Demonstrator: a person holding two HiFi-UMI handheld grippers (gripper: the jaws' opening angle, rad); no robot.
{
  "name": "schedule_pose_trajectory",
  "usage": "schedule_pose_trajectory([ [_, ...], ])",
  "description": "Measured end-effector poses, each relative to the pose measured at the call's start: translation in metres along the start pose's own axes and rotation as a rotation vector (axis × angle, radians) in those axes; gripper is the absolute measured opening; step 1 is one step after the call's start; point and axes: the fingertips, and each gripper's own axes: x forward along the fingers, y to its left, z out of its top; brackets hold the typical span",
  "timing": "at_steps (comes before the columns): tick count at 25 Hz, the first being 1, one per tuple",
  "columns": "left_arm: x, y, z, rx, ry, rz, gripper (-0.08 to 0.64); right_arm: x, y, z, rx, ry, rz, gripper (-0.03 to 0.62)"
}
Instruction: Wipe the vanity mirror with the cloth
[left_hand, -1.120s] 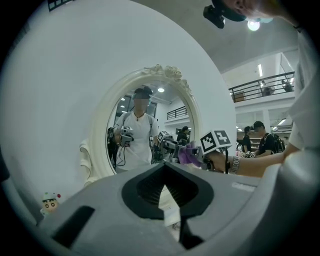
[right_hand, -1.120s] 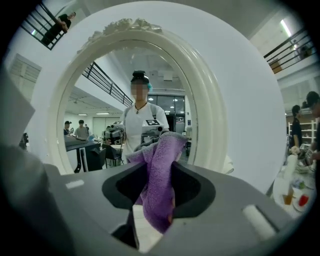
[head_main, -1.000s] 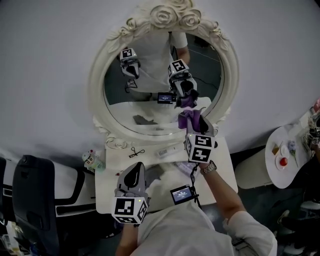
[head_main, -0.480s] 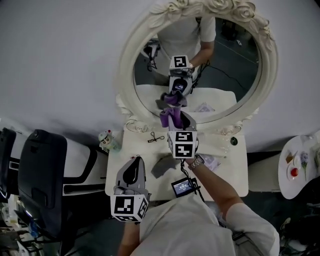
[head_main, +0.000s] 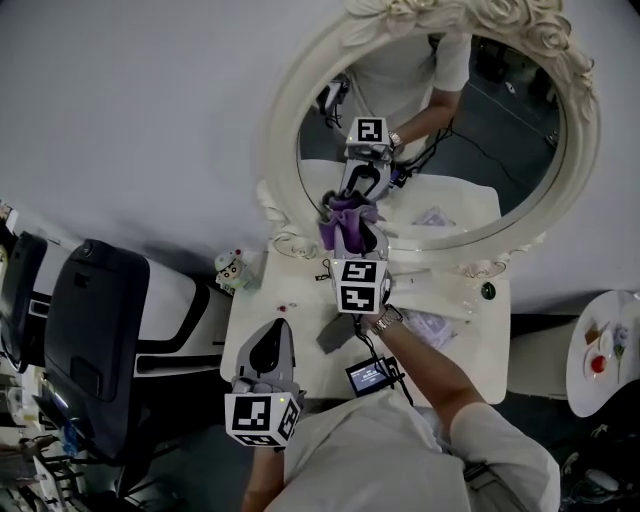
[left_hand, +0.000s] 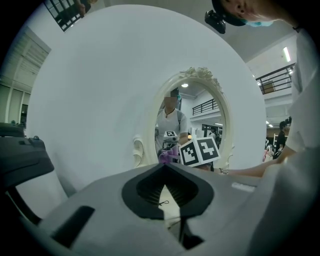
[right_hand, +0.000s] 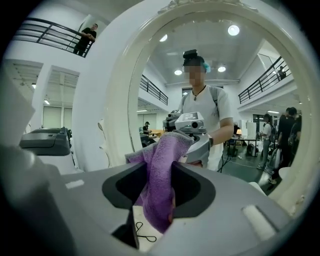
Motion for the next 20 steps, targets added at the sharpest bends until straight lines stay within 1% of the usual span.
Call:
schedule_pose_trajectory([
  [3, 0.009, -0.012, 0.0, 0.008, 0.004, -0.034, 0.003, -0.004, -0.011, -0.003, 0.003, 0.006, -0.013, 0.16],
  [6, 0.018, -0.025, -0.001, 0.015, 0.009, -0.076, 0.003, -0.013, -0.036, -0.009, 0.021, 0.013, -0.051, 0.16],
  [13, 0.045, -0.067, 0.0, 0.031, 0.012, -0.188, 0.003, -0.045, -0.114, -0.022, 0.039, 0.032, -0.166, 0.16],
  [20, 0.064, -0.115, -0.002, 0.048, 0.022, -0.297, 0.003, -0.082, -0.197, -0.033, 0.057, 0.047, -0.306, 0.16],
])
